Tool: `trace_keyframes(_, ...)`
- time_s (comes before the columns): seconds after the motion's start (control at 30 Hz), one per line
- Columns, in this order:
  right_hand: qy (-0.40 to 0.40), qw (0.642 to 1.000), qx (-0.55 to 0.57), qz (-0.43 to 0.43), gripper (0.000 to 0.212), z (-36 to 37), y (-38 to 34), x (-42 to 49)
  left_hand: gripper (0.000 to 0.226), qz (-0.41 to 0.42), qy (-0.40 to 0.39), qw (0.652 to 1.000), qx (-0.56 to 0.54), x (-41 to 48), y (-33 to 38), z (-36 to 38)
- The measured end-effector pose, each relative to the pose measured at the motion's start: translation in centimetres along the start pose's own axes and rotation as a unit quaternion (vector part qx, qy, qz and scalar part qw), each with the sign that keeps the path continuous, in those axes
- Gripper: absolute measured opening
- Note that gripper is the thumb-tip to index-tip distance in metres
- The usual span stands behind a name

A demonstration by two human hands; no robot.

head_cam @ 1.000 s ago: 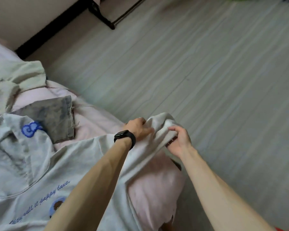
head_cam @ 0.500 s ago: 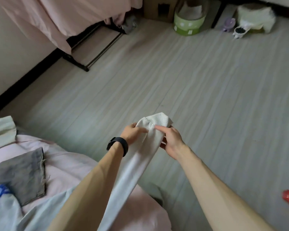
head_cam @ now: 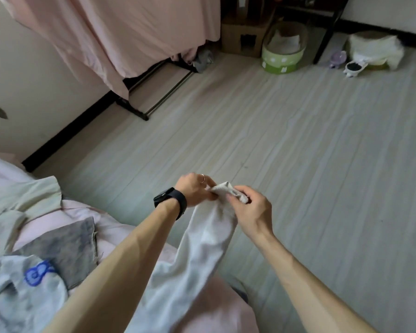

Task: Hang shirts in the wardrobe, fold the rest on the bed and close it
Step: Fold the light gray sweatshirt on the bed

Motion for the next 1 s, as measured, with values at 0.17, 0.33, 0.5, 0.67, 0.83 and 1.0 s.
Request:
trace_keyframes(0.17,-0.051,0.992,-0.035,-0.108,0.020,5.8,-2.2,-10.1,0.014,-0.054,-0.019,0.997,-0.042,-7.3,-9.8,1.9)
trace_keyframes(0.33,-0.146,0.964,-0.094,-0.203,0.036,11.3,-2.8,-21.8,0.032,-0.172,-0.083,0.927,-0.323,-16.3,-21.5,6.5)
trace_keyframes(0.5,-0.269,0.925,-0.103,-0.249,0.036,16.4,-3.0,-35.3,0.014,-0.270,-0.071,0.848,-0.450,-26.1,-33.2,12.8)
trace_keyframes(0.67,-0.384,0.886,-0.096,-0.240,0.030,19.7,-2.6,-46.3,0.020,-0.293,-0.029,0.844,-0.448,-33.7,-41.5,18.1)
trace_keyframes(0.83,-0.475,0.846,-0.106,-0.219,0.017,20.2,-1.4,-52.8,0.020,-0.321,-0.016,0.824,-0.467,-39.5,-46.6,22.5)
trace_keyframes(1.0,-0.404,0.902,-0.148,-0.038,0.015,19.1,-0.4,-54.5,0.017,-0.360,0.031,0.807,-0.467,-43.8,-50.6,24.6)
Point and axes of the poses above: each hand's wrist, its own x-axis towards the middle knuckle, its own z-axis out of the palm, y = z × x, the point moved 2 cm from there along x, towards the middle knuckle, and after that the axes turned 10 degrees about -z, right-handed, at the moved point
